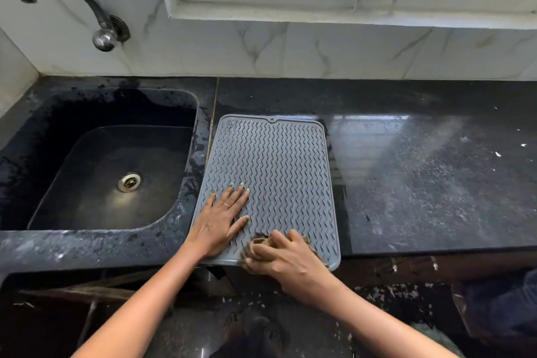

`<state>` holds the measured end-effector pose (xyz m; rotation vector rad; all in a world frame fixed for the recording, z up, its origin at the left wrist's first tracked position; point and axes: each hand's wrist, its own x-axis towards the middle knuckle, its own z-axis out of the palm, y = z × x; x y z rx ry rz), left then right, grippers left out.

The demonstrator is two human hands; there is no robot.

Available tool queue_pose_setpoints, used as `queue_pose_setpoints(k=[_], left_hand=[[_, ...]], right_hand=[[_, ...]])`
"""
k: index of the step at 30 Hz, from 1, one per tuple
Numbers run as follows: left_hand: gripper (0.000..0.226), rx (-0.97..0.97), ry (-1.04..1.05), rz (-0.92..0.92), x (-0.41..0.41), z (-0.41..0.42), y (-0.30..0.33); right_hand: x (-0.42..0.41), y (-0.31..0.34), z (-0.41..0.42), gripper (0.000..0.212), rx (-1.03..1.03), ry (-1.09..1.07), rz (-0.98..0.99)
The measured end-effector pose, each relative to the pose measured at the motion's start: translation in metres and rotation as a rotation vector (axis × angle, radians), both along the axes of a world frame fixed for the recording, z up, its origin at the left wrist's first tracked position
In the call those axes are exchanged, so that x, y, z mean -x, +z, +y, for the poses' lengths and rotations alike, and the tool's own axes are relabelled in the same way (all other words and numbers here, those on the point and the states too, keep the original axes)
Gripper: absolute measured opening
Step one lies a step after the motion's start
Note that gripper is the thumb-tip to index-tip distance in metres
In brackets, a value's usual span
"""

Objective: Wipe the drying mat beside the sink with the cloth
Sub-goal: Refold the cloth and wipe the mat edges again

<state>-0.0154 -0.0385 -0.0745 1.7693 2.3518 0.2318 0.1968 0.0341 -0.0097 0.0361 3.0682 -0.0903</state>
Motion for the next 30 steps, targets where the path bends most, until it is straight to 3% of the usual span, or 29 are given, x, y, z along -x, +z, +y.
queue_pose_setpoints(k=[7,10,13,15,19,24,30], left_hand=[[0.062,-0.018,-0.004,-0.044,0.002,-0.002,-0.003],[0.057,-0.054,-0.013,-0.107,0.009,-0.003,0.003],[0.048,-0.119,0.020,-0.054,0.032,-0.008,0.017],[0.047,-0.117,0.055,-0.015,0.046,-0.016,0.024],[0.046,-0.100,0.123,0.045,0.062,-0.035,0.029],[0.047,-0.113,0.267,-0.003,0.063,-0.048,0.031],[0.051,-0.098,0.435,-0.027,0.057,-0.074,0.025]], right_hand=[[-0.053,0.008,0.034,0.039,-0.156,-0.016,-0.036],[-0.023,0.020,0.018,0.048,-0.054,-0.020,0.038],[0.036,0.025,-0.012,0.048,0.087,0.027,0.076],[0.065,0.025,-0.023,0.052,0.073,0.094,-0.011],[0.071,0.016,-0.017,0.039,0.043,0.166,-0.087],[0.085,0.020,-0.016,0.023,0.035,0.209,-0.044],[0.120,0.001,-0.015,0.030,0.090,0.302,-0.004]])
